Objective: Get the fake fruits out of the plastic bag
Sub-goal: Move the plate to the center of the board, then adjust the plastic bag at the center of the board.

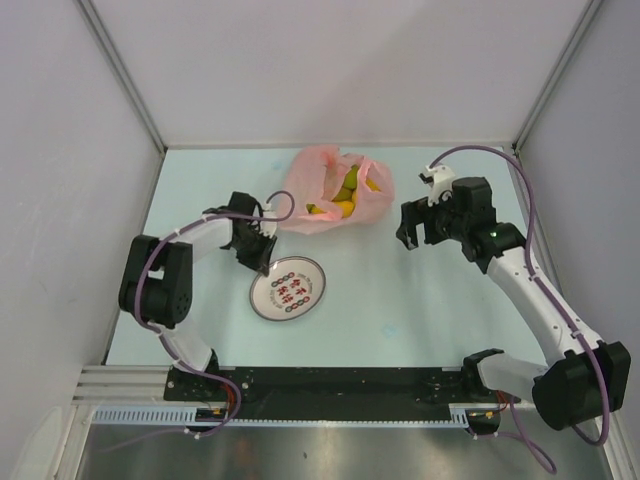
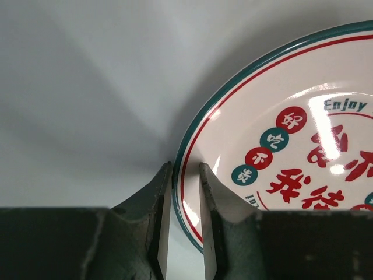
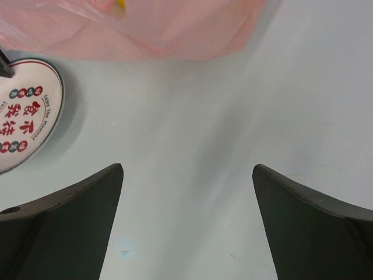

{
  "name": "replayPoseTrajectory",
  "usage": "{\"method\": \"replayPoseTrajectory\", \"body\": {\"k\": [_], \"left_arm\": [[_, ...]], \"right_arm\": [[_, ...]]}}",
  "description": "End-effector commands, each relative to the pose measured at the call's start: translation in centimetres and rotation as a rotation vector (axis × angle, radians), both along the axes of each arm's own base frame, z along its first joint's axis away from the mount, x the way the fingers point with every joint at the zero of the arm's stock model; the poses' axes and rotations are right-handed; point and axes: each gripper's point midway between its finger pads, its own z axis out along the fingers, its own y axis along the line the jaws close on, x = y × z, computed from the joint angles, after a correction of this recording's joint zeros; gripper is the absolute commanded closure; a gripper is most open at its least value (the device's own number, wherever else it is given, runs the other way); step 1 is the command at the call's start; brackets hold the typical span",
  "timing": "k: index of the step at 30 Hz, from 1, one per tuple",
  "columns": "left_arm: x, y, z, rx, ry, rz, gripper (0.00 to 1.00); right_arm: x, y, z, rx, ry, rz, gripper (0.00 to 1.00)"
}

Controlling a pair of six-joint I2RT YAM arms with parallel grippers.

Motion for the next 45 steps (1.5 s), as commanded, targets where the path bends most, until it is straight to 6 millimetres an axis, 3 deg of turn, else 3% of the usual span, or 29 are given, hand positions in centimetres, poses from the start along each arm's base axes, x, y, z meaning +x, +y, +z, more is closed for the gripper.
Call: {"method": "replayPoseTrajectory", "body": {"k": [1,5,11,15,18,20,21,22,23,24,25,27,31,32,38,42,44,45], "left_arm": [[-2.0,-4.2,-0.6,-0.09,0.133,0.054,0.96],[-2.8,-7.7,1.5,-0.195,0.128,0.022,0.96],[-5.2,-10.8,3.3,-0.317,0.159,-0.042,0.96],[-5.9,-11.2,4.6,-0.366,0.143,-0.04,0.91],[-6.3,-10.7,6.9,-0.379,0.075,-0.082,0.77],[-6.5,-10.1,9.9,-0.405,-0.01,-0.116,0.61],[-6.8,-10.3,11.5,-0.452,-0.037,-0.147,0.57],[-7.2,-10.6,13.1,-0.506,-0.078,-0.215,0.45],[-7.4,-10.3,15.5,-0.573,-0.154,-0.258,0.39],[-6.8,-10.3,16.5,-0.585,-0.223,-0.267,0.29],[-5.8,-9.8,16.8,-0.547,-0.285,-0.251,0.24],[-4.3,-9.6,18.8,-0.53,-0.425,-0.283,0.2],[1.0,-8.1,22.1,-0.373,-0.706,-0.279,0.17],[1.9,-8.0,23.3,-0.347,-0.756,-0.292,0.17],[4.7,-8.6,24.9,-0.241,-0.903,-0.449,0.18],[5.6,-10.4,24.0,-0.225,-0.918,-0.525,0.2],[6.2,-11.4,22.8,-0.237,-0.899,-0.55,0.21],[6.0,-12.0,22.6,-0.251,-0.889,-0.579,0.21]], "right_arm": [[-0.5,-1.6,1.1,-0.011,-0.042,-0.036,0.02],[-0.9,-2.2,0.5,-0.012,-0.03,-0.049,0.02],[-0.9,-2.7,-0.1,-0.013,-0.025,-0.063,0.02],[-0.5,-2.8,-0.3,-0.012,-0.028,-0.069,0.02],[-0.2,-2.6,0.5,-0.003,-0.049,-0.063,0.02],[-0.1,-1.9,1.8,0.028,-0.069,-0.036,0.03],[0.2,-1.3,3.4,0.053,-0.098,-0.018,0.03],[0.2,-0.5,4.1,0.077,-0.104,0.005,0.03],[0.3,0.0,5.1,0.099,-0.112,0.009,0.03],[0.5,1.0,6.8,0.12,-0.146,0.033,0.03],[0.9,1.5,7.2,0.125,-0.149,0.039,0.03],[1.6,2.6,8.6,0.134,-0.188,0.049,0.04],[2.9,5.8,12.5,0.152,-0.283,0.08,0.04],[3.3,6.4,12.4,0.148,-0.281,0.083,0.04],[3.9,10.0,13.2,0.087,-0.358,0.066,0.04],[5.3,10.6,11.5,0.051,-0.342,-0.001,0.04],[5.7,10.8,10.9,0.048,-0.331,-0.011,0.11],[5.9,10.7,10.6,0.042,-0.326,-0.021,0.25]]}}
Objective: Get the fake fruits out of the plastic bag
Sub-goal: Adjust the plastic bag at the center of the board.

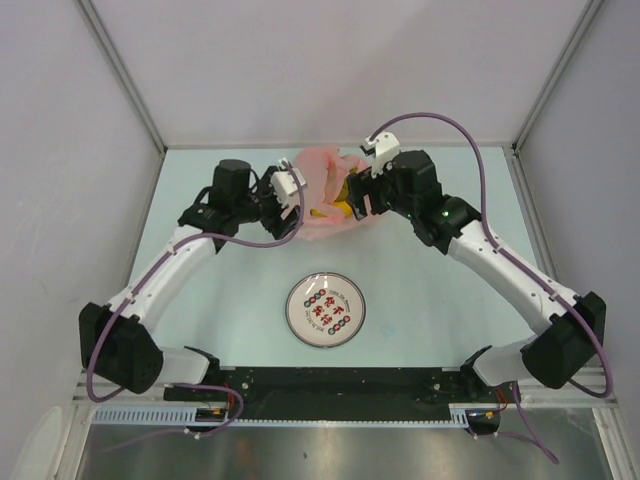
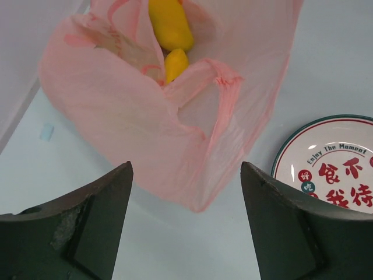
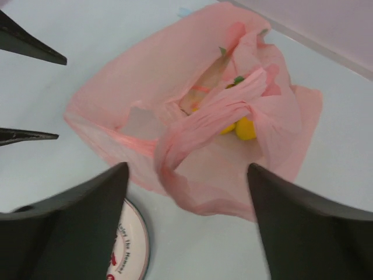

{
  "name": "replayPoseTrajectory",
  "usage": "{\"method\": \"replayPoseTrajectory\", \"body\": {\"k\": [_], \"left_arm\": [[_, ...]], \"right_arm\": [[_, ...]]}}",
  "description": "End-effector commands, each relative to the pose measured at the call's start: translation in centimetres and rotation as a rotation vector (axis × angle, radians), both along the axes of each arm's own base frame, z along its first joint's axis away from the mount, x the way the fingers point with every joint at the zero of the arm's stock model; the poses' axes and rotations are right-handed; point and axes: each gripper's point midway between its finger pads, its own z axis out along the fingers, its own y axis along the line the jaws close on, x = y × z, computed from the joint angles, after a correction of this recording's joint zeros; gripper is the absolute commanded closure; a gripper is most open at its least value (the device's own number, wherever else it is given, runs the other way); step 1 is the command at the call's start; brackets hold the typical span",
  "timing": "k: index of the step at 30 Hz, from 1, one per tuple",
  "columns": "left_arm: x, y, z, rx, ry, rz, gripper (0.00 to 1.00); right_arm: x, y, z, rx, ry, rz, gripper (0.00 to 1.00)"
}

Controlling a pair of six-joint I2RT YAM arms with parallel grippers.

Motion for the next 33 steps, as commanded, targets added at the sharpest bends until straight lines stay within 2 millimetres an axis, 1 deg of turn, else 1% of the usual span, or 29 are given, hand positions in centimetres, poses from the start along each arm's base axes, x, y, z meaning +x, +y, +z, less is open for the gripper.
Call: {"method": "replayPoseTrajectory", "body": {"k": [1,2,3,4,6,8,9,10,11,12,14,15,16,17,18,19,20,21,22,23,24,25,26,28,29,30,31,32,33], "left_arm": [[1.4,-2.7,0.5,0.03,-0.088,-0.111,0.22],[1.7,-3.3,0.2,0.035,-0.085,-0.123,0.22],[1.7,-3.7,0.0,0.043,-0.09,-0.138,0.22],[1.5,-4.4,-0.4,0.055,-0.087,-0.156,0.23],[1.9,-5.3,-1.4,0.073,-0.08,-0.176,0.23],[2.4,-6.0,-2.2,0.102,-0.092,-0.166,0.24],[2.7,-6.3,-3.2,0.119,-0.084,-0.164,0.25],[3.3,-6.7,-3.2,0.129,-0.107,-0.149,0.26],[3.8,-6.7,-3.6,0.137,-0.113,-0.134,0.27],[4.4,-6.9,-4.1,0.136,-0.108,-0.106,0.29],[6.0,-6.8,-3.5,0.128,-0.138,-0.04,0.34],[6.5,-6.9,-3.7,0.121,-0.128,-0.017,0.38],[6.7,-6.8,-3.5,0.117,-0.123,-0.003,0.39],[6.8,-7.3,-2.4,0.09,-0.125,-0.018,0.39],[6.7,-7.4,-2.0,0.062,-0.099,-0.023,0.39],[6.3,-7.5,-1.3,0.046,-0.066,-0.046,0.39],[5.4,-8.2,-1.1,0.004,-0.024,-0.098,0.39],[5.3,-8.0,-0.9,-0.008,0.007,-0.102,0.41],[5.4,-8.3,-0.3,-0.027,0.024,-0.115,0.43],[4.8,-8.1,-0.9,-0.028,0.088,-0.113,0.45],[4.7,-8.1,-0.8,-0.044,0.118,-0.124,0.49],[5.0,-8.1,-0.8,-0.051,0.144,-0.127,0.52],[4.6,-7.8,-1.6,-0.045,0.202,-0.129,0.54],[4.8,-7.5,-1.6,-0.058,0.245,-0.138,0.67],[4.8,-7.4,-2.3,-0.061,0.282,-0.129,0.73],[5.3,-6.9,-2.1,-0.086,0.291,-0.116,0.87],[5.6,-6.7,-2.0,-0.104,0.299,-0.103,0.94],[6.0,-6.5,-1.9,-0.133,0.324,-0.07,0.99],[7.0,-5.8,-1.6,-0.157,0.313,-0.044,1.0]], "right_arm": [[2.5,-1.2,1.6,0.015,-0.062,-0.134,0.32],[2.6,-1.4,1.5,0.012,-0.058,-0.137,0.4],[2.7,-1.9,1.5,0.011,-0.054,-0.145,0.52],[2.5,-1.8,1.7,0.034,-0.042,-0.138,0.57],[2.0,-1.6,1.6,0.051,-0.03,-0.104,0.64],[1.6,-1.8,1.6,0.063,-0.025,-0.094,0.67],[1.3,-1.5,1.7,0.076,-0.019,-0.079,0.77],[1.2,-1.6,1.2,0.073,-0.01,-0.078,0.8],[0.7,-1.3,1.2,0.082,-0.002,-0.052,0.82],[0.5,-1.0,0.9,0.087,0.008,-0.039,0.88],[0.0,-1.0,0.0,0.08,0.029,-0.033,0.9],[-0.3,-1.0,-0.4,0.078,0.039,-0.028,0.9],[-0.4,-1.1,-0.7,0.076,0.043,-0.027,0.9],[-0.7,-1.3,-1.2,0.07,0.052,-0.027,0.9],[-0.8,-1.5,-1.4,0.067,0.056,-0.029,0.9],[-0.8,-1.6,-1.5,0.069,0.057,-0.031,0.89],[-0.8,-2.0,-1.9,0.065,0.063,-0.039,0.89],[-0.9,-2.2,-1.9,0.068,0.064,-0.041,0.88],[-0.8,-2.5,-2.1,0.069,0.068,-0.049,0.89],[-0.5,-3.0,-2.2,0.071,0.069,-0.063,0.89],[-0.5,-3.3,-2.5,0.072,0.074,-0.071,0.88],[-0.4,-3.5,-2.6,0.075,0.076,-0.077,0.88],[-0.3,-3.8,-2.7,0.078,0.078,-0.086,0.88],[-0.2,-4.3,-3.1,0.078,0.084,-0.096,0.87],[-0.1,-4.4,-3.3,0.076,0.087,-0.099,0.88],[-0.1,-4.6,-3.4,0.076,0.088,-0.103,0.89],[0.0,-4.6,-3.6,0.072,0.091,-0.1,0.9],[0.2,-4.6,-3.6,0.074,0.086,-0.105,0.97],[0.4,-4.7,-3.5,0.069,0.076,-0.107,0.99]]}}
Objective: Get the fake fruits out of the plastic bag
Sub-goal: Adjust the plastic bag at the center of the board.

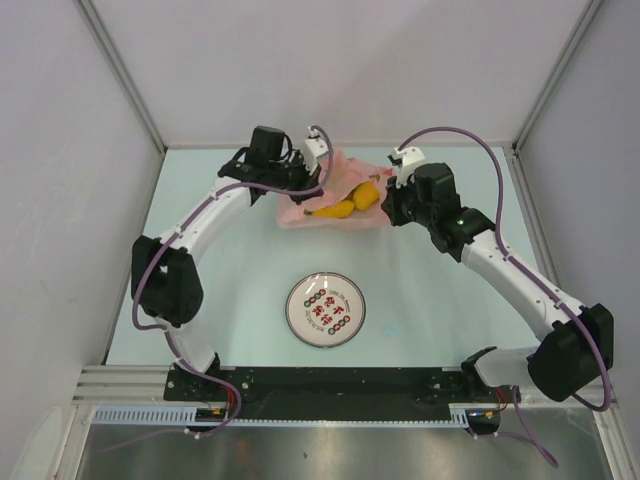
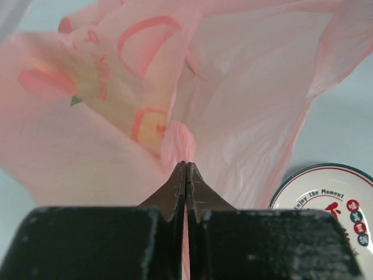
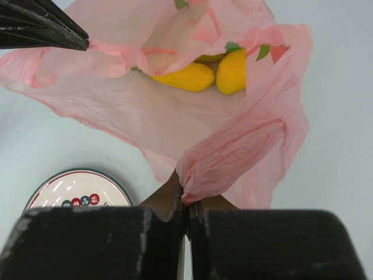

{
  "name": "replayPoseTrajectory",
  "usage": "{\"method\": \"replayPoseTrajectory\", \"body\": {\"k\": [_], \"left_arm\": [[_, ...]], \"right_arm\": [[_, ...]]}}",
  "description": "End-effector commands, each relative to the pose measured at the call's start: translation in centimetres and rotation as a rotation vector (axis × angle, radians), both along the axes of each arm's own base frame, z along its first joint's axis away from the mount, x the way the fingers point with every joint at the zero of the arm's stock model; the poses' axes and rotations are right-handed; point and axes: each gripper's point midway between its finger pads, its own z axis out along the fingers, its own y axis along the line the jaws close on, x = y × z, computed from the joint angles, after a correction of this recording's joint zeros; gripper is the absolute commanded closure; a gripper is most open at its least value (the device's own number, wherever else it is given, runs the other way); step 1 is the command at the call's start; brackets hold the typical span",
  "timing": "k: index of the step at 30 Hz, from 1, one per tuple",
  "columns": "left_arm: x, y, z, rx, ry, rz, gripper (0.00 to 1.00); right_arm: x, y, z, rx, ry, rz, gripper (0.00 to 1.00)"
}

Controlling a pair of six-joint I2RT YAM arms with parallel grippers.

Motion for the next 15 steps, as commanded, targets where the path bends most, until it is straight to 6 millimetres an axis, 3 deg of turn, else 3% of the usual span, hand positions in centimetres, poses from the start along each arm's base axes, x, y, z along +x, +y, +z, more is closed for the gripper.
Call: {"method": "replayPoseTrajectory", "body": {"k": [1,3,4,6,7,9,10,11,14,15], "left_arm": [[0.9,0.9,0.9,-0.106,0.115,0.048,1.0],[2.5,1.5,1.1,-0.132,0.137,0.097,1.0],[3.7,1.4,2.7,-0.165,0.105,0.11,1.0],[5.8,2.0,3.6,-0.236,0.131,0.184,1.0],[7.1,1.6,6.4,-0.294,0.071,0.177,1.0],[8.8,1.4,8.5,-0.352,0.066,0.196,1.0],[10.3,0.9,10.7,-0.375,0.02,0.188,1.0],[10.7,0.6,12.0,-0.402,0.019,0.184,1.0],[12.0,0.9,16.2,-0.43,-0.104,0.202,1.0],[12.0,1.2,16.9,-0.429,-0.129,0.214,1.0]], "right_arm": [[0.9,0.1,1.8,0.038,-0.07,-0.008,1.0],[1.9,0.2,2.4,0.039,-0.102,-0.013,1.0],[2.8,0.0,3.2,0.046,-0.128,-0.02,1.0],[5.3,0.4,4.5,0.058,-0.2,-0.032,1.0],[6.7,-0.1,5.2,0.039,-0.246,-0.038,1.0],[10.9,0.4,8.2,0.051,-0.359,-0.061,1.0],[12.8,0.0,9.1,0.047,-0.381,-0.084,1.0],[15.2,0.5,11.4,0.068,-0.415,-0.094,1.0],[18.4,0.3,15.2,0.103,-0.484,-0.121,1.0],[19.6,0.5,17.6,0.115,-0.539,-0.132,1.0]]}}
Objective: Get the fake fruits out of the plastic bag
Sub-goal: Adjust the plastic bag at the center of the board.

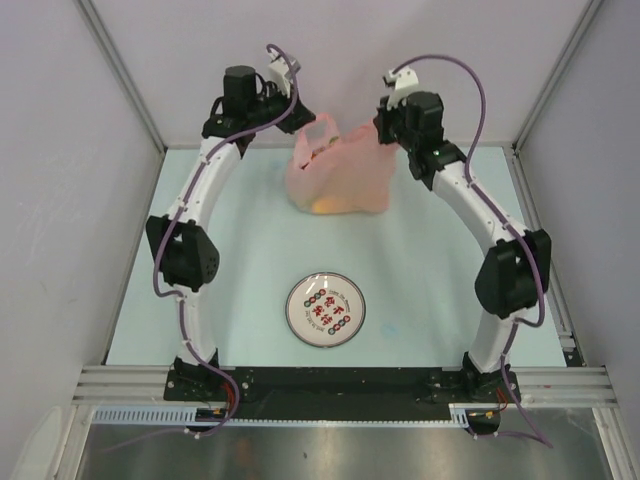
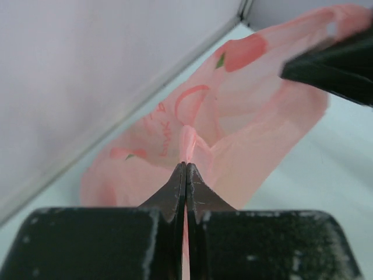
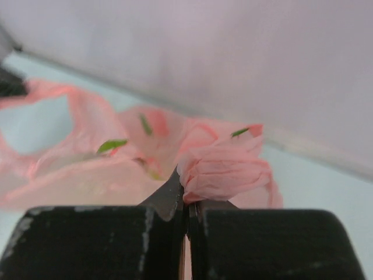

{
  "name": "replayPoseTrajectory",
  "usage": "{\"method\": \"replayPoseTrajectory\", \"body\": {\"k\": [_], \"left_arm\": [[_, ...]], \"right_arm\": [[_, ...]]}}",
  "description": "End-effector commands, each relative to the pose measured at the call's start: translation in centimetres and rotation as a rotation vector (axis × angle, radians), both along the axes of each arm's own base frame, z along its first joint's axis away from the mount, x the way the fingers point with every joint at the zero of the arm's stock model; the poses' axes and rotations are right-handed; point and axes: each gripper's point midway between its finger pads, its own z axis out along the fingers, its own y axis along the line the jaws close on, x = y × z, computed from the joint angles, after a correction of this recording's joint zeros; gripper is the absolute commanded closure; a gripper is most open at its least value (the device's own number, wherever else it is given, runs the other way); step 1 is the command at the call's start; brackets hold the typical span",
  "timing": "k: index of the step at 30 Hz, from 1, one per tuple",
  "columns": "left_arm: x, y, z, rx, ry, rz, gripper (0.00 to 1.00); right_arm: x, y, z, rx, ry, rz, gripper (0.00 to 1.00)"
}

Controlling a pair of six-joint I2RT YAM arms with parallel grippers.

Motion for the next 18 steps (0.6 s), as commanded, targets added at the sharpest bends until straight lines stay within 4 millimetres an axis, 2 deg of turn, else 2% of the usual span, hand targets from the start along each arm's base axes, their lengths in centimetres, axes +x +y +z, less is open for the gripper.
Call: {"method": "replayPoseTrajectory", "body": {"k": [1,3,4,5,6,7,8,9,10,11,12,13,14,15,16,17,18], "left_arm": [[-0.8,0.1,8.9,-0.086,-0.175,0.023,1.0],[-1.3,1.6,10.7,-0.102,-0.196,0.069,1.0],[-1.8,2.1,9.9,-0.105,-0.159,0.084,1.0],[-3.8,2.9,12.7,-0.116,-0.209,0.093,1.0],[-4.6,3.5,13.0,-0.11,-0.22,0.105,1.0],[-5.4,3.9,10.7,-0.082,-0.187,0.114,1.0],[-7.9,5.1,13.1,-0.089,-0.259,0.142,1.0],[-8.5,6.2,13.0,-0.068,-0.303,0.203,1.0],[-9.1,6.5,7.9,0.006,-0.242,0.203,1.0],[-11.5,6.8,8.1,0.022,-0.266,0.194,1.0],[-12.5,6.9,5.7,0.053,-0.218,0.182,1.0],[-13.8,6.9,1.0,0.075,-0.106,0.164,1.0],[-15.0,6.9,-0.6,0.072,-0.061,0.155,1.0],[-17.0,7.1,-3.7,0.072,0.018,0.149,1.0],[-18.0,6.8,-4.3,0.032,0.052,0.144,1.0],[-18.7,6.6,-5.1,0.013,0.074,0.143,1.0],[-19.9,6.6,-6.2,0.002,0.095,0.139,1.0]], "right_arm": [[3.8,-0.5,11.9,0.076,-0.298,-0.049,1.0],[3.2,-0.5,13.8,0.078,-0.341,-0.05,1.0],[2.4,-0.3,14.1,0.07,-0.346,-0.042,1.0],[1.7,-0.3,13.9,0.049,-0.348,-0.03,1.0],[0.6,0.1,13.7,0.038,-0.343,-0.003,1.0],[-1.5,-0.3,11.7,0.008,-0.304,0.021,1.0],[-2.7,-0.2,10.6,-0.024,-0.295,0.052,1.0],[-4.1,-0.6,8.3,-0.059,-0.244,0.061,1.0],[-6.3,-1.5,4.4,-0.1,-0.158,0.07,1.0],[-7.6,-2.2,2.0,-0.124,-0.103,0.071,1.0],[-8.8,-2.7,-0.1,-0.14,-0.053,0.073,1.0],[-11.3,-3.9,-4.1,-0.17,0.038,0.072,1.0],[-12.5,-4.4,-5.8,-0.174,0.076,0.073,1.0],[-13.6,-4.8,-7.1,-0.185,0.101,0.078,1.0],[-15.8,-5.5,-9.7,-0.216,0.149,0.088,1.0],[-16.4,-5.9,-10.5,-0.23,0.165,0.087,0.95],[-17.3,-6.4,-11.4,-0.25,0.195,0.091,0.86]]}}
